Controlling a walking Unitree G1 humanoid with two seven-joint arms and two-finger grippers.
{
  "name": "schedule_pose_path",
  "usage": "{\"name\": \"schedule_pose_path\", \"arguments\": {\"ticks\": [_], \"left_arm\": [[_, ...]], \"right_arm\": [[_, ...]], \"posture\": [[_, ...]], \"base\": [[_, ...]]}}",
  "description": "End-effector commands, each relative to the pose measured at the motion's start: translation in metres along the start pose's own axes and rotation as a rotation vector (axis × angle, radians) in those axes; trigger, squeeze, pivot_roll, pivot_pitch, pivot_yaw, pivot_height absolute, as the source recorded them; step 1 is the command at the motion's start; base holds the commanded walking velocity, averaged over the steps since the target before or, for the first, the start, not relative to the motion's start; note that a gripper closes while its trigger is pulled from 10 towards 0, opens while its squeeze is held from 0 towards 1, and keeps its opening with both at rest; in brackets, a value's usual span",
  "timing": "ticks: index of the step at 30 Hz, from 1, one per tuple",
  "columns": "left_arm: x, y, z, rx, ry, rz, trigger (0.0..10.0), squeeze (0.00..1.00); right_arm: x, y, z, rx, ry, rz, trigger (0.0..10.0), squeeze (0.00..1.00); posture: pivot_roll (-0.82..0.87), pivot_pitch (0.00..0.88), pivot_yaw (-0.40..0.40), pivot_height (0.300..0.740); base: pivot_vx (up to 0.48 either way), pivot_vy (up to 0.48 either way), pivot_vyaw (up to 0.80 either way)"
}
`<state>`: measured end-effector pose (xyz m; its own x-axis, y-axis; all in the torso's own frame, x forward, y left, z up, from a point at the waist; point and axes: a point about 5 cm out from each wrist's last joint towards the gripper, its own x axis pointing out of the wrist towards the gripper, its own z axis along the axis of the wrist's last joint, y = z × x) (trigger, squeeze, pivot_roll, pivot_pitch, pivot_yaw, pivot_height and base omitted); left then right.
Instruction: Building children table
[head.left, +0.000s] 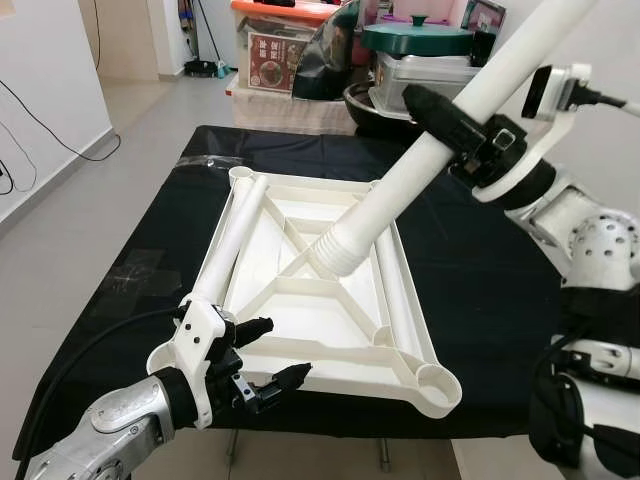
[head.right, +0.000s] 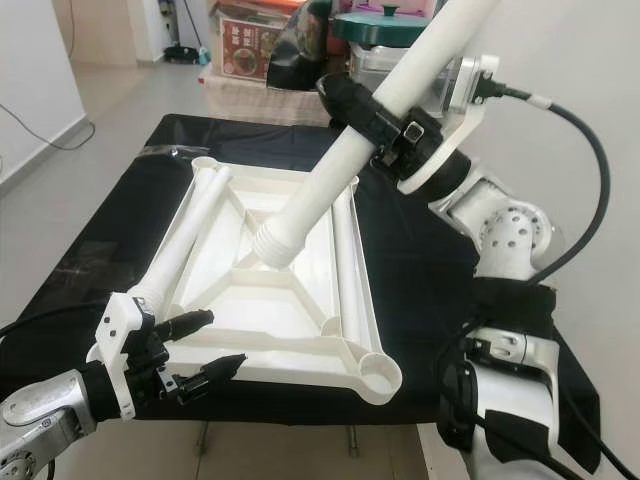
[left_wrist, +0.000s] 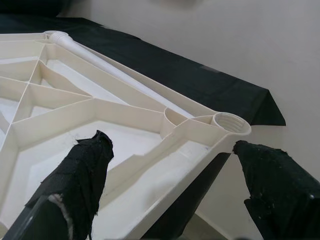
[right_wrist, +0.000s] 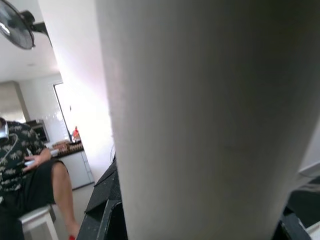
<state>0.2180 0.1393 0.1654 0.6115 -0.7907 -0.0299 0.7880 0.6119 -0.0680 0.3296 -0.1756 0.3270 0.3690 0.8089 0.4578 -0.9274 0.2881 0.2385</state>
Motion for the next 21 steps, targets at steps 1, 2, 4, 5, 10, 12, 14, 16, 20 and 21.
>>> {"name": "schedule_pose_path", "arguments": {"ticks": [1, 2, 4, 5, 10, 12, 14, 16, 20, 21], "left_arm": [[-0.001, 0.002, -0.001, 0.004, 0.017, 0.002, 10.0, 0.0], [-0.002, 0.004, -0.001, 0.006, 0.018, 0.007, 10.0, 0.0], [-0.004, 0.005, 0.0, 0.008, 0.015, 0.018, 10.0, 0.0], [-0.004, 0.005, 0.0, 0.008, 0.015, 0.018, 10.0, 0.0], [-0.011, 0.013, -0.001, 0.01, -0.002, 0.099, 10.0, 0.0], [-0.013, 0.019, -0.002, -0.002, -0.014, 0.161, 10.0, 0.0], [-0.016, 0.026, -0.002, -0.008, -0.026, 0.226, 10.0, 0.0], [-0.019, 0.038, -0.003, -0.017, -0.038, 0.333, 10.0, 0.0], [-0.024, 0.05, -0.003, -0.02, -0.049, 0.438, 10.0, 0.0], [-0.024, 0.05, -0.003, -0.02, -0.049, 0.438, 10.0, 0.0]], "right_arm": [[-0.002, 0.003, 0.001, -0.028, 0.021, 0.009, 0.0, 0.0], [-0.007, 0.002, -0.002, -0.074, 0.074, -0.009, 0.0, 0.0], [-0.016, 0.0, -0.004, -0.123, 0.143, -0.035, 0.0, 0.0], [-0.016, 0.0, -0.004, -0.123, 0.143, -0.035, 0.0, 0.0], [-0.038, -0.004, -0.002, -0.198, 0.253, -0.111, 0.0, 0.0], [-0.047, -0.005, -0.002, -0.228, 0.292, -0.141, 0.0, 0.0], [-0.055, -0.004, -0.004, -0.252, 0.333, -0.163, 0.0, 0.0], [-0.065, -0.001, -0.013, -0.294, 0.401, -0.189, 0.0, 0.0], [-0.072, 0.006, -0.027, -0.33, 0.46, -0.198, 0.0, 0.0], [-0.072, 0.006, -0.027, -0.33, 0.46, -0.198, 0.0, 0.0]], "posture": [[0.1, 0.0, -0.111, 0.74], [0.1, 0.0, -0.112, 0.74], [0.1, 0.0, -0.114, 0.74], [0.1, 0.0, -0.114, 0.74], [0.08, 0.0, -0.11, 0.74], [0.08, 0.0, -0.108, 0.74], [0.07, 0.0, -0.105, 0.74], [0.06, 0.0, -0.101, 0.74], [0.06, 0.0, -0.101, 0.74], [0.06, 0.0, -0.101, 0.74]], "base": [[0.0, 0.0, 0.0], [0.0, 0.0, 0.0], [0.0, 0.0, 0.0], [0.0, 0.0, 0.0], [0.0, 0.0, 0.0], [0.0, 0.0, 0.0], [0.0, 0.0, 0.0], [0.0, 0.0, 0.0], [0.0, 0.0, 0.0], [0.0, 0.0, 0.0]]}}
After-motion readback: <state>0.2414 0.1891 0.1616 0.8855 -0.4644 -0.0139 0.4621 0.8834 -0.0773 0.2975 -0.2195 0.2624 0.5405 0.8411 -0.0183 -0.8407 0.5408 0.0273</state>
